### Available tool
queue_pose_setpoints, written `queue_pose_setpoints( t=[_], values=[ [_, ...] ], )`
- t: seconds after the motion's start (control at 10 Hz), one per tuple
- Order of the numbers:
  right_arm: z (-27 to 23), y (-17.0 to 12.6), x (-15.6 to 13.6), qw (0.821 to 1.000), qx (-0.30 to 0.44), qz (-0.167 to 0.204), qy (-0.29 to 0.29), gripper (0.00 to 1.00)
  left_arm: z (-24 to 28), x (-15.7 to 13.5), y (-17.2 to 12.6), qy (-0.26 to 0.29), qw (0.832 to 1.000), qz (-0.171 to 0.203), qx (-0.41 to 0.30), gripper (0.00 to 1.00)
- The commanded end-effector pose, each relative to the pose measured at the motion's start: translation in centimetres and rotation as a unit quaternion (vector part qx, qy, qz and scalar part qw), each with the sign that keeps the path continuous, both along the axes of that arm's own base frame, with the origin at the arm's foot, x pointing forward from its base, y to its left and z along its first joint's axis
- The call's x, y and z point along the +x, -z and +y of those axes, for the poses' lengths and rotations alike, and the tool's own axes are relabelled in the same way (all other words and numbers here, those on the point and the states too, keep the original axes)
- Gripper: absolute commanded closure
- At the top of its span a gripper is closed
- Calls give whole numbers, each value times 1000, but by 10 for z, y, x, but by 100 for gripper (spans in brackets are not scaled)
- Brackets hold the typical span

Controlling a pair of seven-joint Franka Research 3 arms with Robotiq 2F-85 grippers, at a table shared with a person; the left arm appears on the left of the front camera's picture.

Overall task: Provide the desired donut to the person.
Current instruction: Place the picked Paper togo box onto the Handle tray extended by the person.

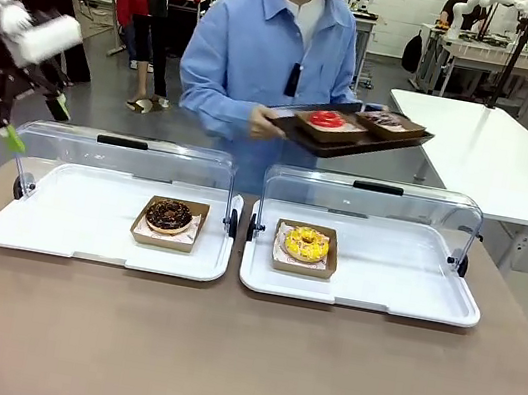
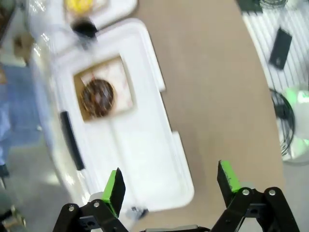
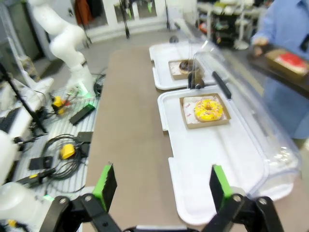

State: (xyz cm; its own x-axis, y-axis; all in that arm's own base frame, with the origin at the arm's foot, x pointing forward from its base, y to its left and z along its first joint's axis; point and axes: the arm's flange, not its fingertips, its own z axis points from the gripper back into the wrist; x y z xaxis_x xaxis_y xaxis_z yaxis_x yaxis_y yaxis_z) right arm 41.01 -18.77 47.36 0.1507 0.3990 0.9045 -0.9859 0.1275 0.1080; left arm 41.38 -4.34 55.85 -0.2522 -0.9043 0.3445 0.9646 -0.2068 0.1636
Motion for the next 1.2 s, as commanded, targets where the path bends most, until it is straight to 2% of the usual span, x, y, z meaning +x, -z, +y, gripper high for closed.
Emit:
queue_pose_setpoints(
  t=[0.0, 0.1, 0.2, 0.3, 0.4, 0.5, 0.6, 0.7, 0.8, 1.0, 1.1],
  values=[
    [1, -1, 0, 1000, 4, -2, -2, 0, 65, 3, 13, 46, 970, 57, -234, 0],
    [1, -1, 0, 1000, 4, -2, -2, 0, 100, 1, 18, 68, 949, 56, -303, 0],
    [1, -1, 0, 1000, 4, -2, -2, 0, 132, 6, 17, 86, 921, 91, -369, 0],
    [1, -1, 0, 1000, 4, -2, -2, 0, 161, -1, 33, 77, 888, 122, -436, 0],
    [1, -1, 0, 1000, 4, -2, -2, 0, 183, -6, 49, 68, 869, 126, -473, 0],
    [1, -1, 0, 1000, 4, -2, -2, 0, 199, 4, 57, 46, 855, 151, -495, 0],
    [1, -1, 0, 1000, 4, -2, -2, 0, 206, 14, 70, 21, 858, 167, -485, 0],
    [1, -1, 0, 1000, 4, -2, -2, 0, 205, 12, 93, -20, 869, 165, -466, 0],
    [1, -1, 0, 1000, 4, -2, -2, 0, 200, 12, 115, -50, 872, 163, -458, 0],
    [1, -1, 0, 1000, 4, -2, -2, 0, 201, 20, 124, -76, 890, 153, -423, 0],
    [1, -1, 0, 1000, 4, -2, -2, 0, 200, 17, 128, -90, 900, 134, -405, 0]
  ],
)
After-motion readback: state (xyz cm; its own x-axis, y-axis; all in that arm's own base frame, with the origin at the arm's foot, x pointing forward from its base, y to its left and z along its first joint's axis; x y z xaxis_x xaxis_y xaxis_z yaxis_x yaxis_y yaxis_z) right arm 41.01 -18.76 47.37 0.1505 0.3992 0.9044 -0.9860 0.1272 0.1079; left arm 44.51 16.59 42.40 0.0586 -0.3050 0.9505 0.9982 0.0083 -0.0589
